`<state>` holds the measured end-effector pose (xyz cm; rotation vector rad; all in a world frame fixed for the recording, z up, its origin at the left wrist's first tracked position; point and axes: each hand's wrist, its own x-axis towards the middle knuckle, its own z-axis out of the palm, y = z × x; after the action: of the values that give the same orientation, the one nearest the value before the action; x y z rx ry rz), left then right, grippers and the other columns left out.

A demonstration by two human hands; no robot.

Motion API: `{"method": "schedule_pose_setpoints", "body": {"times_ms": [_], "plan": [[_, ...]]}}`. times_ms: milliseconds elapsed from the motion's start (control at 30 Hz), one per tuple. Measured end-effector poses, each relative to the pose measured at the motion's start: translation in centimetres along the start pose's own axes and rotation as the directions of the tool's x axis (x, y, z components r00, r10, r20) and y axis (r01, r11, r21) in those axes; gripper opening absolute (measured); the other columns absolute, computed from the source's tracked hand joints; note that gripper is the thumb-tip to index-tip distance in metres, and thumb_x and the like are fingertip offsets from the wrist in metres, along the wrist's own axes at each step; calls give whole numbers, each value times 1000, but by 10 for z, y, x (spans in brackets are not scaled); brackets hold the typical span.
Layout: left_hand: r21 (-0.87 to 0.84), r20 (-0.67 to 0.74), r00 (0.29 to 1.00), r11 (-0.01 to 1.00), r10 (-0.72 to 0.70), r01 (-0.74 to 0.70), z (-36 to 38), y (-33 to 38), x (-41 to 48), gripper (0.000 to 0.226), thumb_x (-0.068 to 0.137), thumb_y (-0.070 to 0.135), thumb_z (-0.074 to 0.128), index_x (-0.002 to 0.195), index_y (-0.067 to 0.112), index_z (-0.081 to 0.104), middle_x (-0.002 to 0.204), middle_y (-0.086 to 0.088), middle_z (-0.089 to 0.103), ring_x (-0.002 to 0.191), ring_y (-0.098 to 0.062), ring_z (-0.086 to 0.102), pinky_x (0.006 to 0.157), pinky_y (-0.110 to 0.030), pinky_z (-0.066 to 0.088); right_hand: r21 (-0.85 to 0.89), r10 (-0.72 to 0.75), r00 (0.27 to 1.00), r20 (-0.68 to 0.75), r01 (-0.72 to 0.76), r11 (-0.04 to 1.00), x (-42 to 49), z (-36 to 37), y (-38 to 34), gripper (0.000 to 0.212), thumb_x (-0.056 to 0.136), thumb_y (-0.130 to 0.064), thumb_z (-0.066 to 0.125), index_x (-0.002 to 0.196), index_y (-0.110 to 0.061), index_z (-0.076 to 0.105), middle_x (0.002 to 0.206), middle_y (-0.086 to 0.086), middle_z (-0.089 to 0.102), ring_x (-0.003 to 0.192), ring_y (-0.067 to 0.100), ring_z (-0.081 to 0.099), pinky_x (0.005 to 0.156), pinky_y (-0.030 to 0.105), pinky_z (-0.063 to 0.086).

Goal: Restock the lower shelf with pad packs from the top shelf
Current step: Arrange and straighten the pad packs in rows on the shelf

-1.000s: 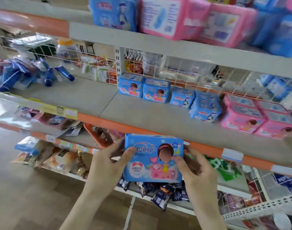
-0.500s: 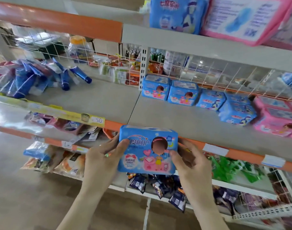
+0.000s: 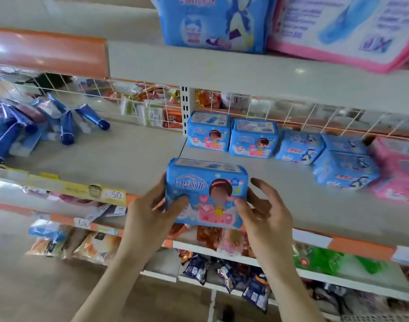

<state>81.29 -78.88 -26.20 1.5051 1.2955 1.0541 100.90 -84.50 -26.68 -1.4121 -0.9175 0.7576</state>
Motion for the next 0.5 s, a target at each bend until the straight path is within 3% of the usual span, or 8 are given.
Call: {"method": "schedule_pose_setpoints", "body": {"times_ms": [100, 200, 367, 500], "plan": [[43, -10, 999, 998, 45, -44, 10, 6, 26, 45, 92, 9, 65, 132, 30, 61, 95, 17, 75, 85, 0, 70, 68, -20, 56, -9, -28, 999, 23, 28, 1000, 31, 1, 4, 42, 82, -34, 74, 122, -33, 60, 105, -5, 76, 94, 11, 74, 79, 36, 61], [43, 1, 998, 997, 59, -59, 20, 5, 47, 42, 92, 12, 66, 130, 30, 61, 99, 14, 76, 90, -6, 72, 72, -25, 59, -41, -49, 998, 31, 50, 998, 58, -1, 12, 43, 86, -29, 75, 126, -30, 61, 110, -9, 75, 98, 11, 72, 87, 44, 59], [11, 32, 999, 1000, 25, -26, 34, -17, 85, 45, 88, 9, 72, 130, 22, 62, 108, 13, 75, 102, -5, 70, 85, -32, 60, -145, -123, 991, 59, 130, 981, 93, 8, 25, 47, 83, -21, 78, 116, -48, 59, 110, -25, 70, 108, 4, 67, 91, 41, 57], [37, 60, 996, 997, 61, -63, 37, -37, 120, 48, 85, 4, 73, 129, 19, 62, 103, 22, 73, 97, 7, 67, 79, -19, 58, -237, -174, 985, 15, 173, 956, 118, 29, 51, 59, 82, -24, 80, 137, -25, 57, 123, -14, 67, 115, 3, 62, 93, 38, 56]]}}
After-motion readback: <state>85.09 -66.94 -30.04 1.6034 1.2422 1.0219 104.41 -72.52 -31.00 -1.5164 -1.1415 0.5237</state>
